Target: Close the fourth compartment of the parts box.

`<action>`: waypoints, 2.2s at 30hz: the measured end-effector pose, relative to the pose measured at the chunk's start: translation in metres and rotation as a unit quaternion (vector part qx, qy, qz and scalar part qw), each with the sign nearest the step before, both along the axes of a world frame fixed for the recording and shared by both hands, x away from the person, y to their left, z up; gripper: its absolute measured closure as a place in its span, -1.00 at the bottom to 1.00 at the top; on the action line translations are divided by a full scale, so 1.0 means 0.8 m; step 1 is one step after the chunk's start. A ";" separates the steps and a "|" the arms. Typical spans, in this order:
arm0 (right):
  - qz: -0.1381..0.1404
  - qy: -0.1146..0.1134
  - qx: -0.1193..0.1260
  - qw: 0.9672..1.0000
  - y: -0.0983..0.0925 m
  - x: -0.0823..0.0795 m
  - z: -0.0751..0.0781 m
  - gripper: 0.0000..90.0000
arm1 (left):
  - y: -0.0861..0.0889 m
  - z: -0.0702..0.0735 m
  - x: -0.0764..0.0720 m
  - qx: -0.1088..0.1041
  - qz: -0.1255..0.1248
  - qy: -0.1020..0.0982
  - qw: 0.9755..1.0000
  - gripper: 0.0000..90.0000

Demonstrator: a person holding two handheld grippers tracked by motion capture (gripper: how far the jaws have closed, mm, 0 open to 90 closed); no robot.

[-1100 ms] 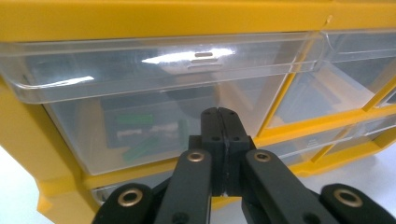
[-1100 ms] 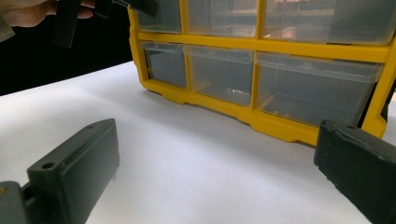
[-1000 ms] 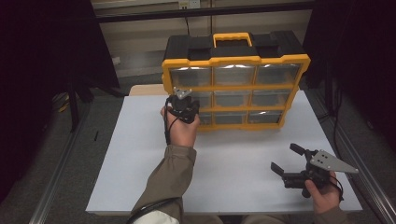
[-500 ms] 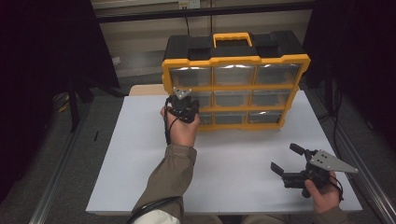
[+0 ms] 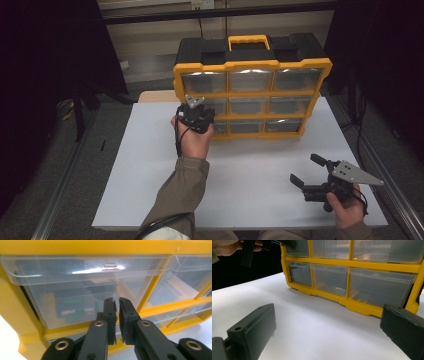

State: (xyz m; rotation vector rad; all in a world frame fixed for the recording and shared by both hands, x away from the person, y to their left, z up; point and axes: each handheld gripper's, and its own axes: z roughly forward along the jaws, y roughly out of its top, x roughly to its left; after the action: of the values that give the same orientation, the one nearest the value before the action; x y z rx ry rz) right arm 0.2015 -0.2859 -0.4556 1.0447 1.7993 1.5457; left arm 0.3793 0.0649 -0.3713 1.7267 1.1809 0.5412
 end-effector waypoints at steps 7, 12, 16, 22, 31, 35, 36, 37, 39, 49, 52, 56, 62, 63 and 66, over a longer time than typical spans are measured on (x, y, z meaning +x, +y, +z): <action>-0.001 0.000 -0.001 1.000 0.001 -0.001 0.000 -0.99 | 0.003 -0.001 -0.005 -0.010 -0.017 0.006 1.000 0.57; -0.001 0.000 -0.002 1.000 0.001 -0.002 0.000 -1.00 | 0.006 -0.003 -0.009 -0.017 -0.024 0.007 1.000 0.36; -0.003 0.001 0.001 1.000 0.001 -0.002 -0.001 -0.99 | 0.007 -0.004 -0.011 -0.015 -0.032 0.006 0.999 0.25; -0.001 0.001 0.000 1.000 0.001 -0.002 -0.001 -0.99 | 0.009 -0.004 -0.014 -0.021 -0.036 0.007 0.999 0.09; -0.002 0.000 -0.002 1.000 -0.001 -0.003 0.000 -1.00 | 0.013 -0.006 -0.026 -0.028 -0.050 0.000 0.998 -0.10; -0.002 0.001 -0.002 1.000 -0.001 -0.003 0.000 -1.00 | 0.017 -0.007 -0.030 -0.028 -0.050 -0.004 0.998 -0.17; -0.001 0.000 -0.003 1.000 -0.001 -0.003 -0.001 -1.00 | 0.020 -0.008 -0.030 -0.026 -0.056 -0.005 0.998 -0.19; -0.001 0.000 -0.004 1.000 -0.001 -0.003 -0.001 -1.00 | 0.019 -0.008 -0.031 -0.034 -0.050 -0.006 0.998 -0.21; -0.002 0.001 -0.003 1.000 -0.002 -0.003 -0.001 -1.00 | 0.022 -0.009 -0.034 -0.035 -0.055 -0.011 0.998 -0.26; -0.004 0.001 -0.001 1.000 -0.002 -0.003 0.000 -1.00 | 0.031 -0.015 -0.046 -0.041 -0.067 -0.021 0.997 -0.42; -0.004 0.000 -0.002 1.000 -0.002 -0.003 0.000 -1.00 | 0.035 -0.018 -0.048 -0.044 -0.071 -0.023 0.996 -0.51; -0.001 0.001 -0.005 1.000 -0.001 -0.003 -0.001 -1.00 | 0.041 -0.024 -0.052 -0.047 -0.072 -0.026 0.996 -0.61; -0.001 0.002 -0.003 1.000 -0.001 -0.002 -0.001 -1.00 | 0.051 -0.033 -0.057 -0.045 -0.073 -0.025 0.996 -0.70; -0.001 0.003 -0.003 1.000 -0.001 -0.003 -0.001 -1.00 | 0.052 -0.034 -0.058 -0.047 -0.075 -0.026 0.996 -0.72; 0.001 0.002 -0.004 1.000 -0.001 -0.002 -0.001 -1.00 | 0.056 -0.037 -0.060 -0.048 -0.075 -0.027 0.996 -0.79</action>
State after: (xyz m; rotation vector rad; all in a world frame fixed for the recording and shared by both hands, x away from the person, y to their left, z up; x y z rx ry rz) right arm 0.1996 -0.2864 -0.4565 1.0424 1.8082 1.5386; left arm 0.3313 0.1097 -0.4006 1.6917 1.0131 0.4311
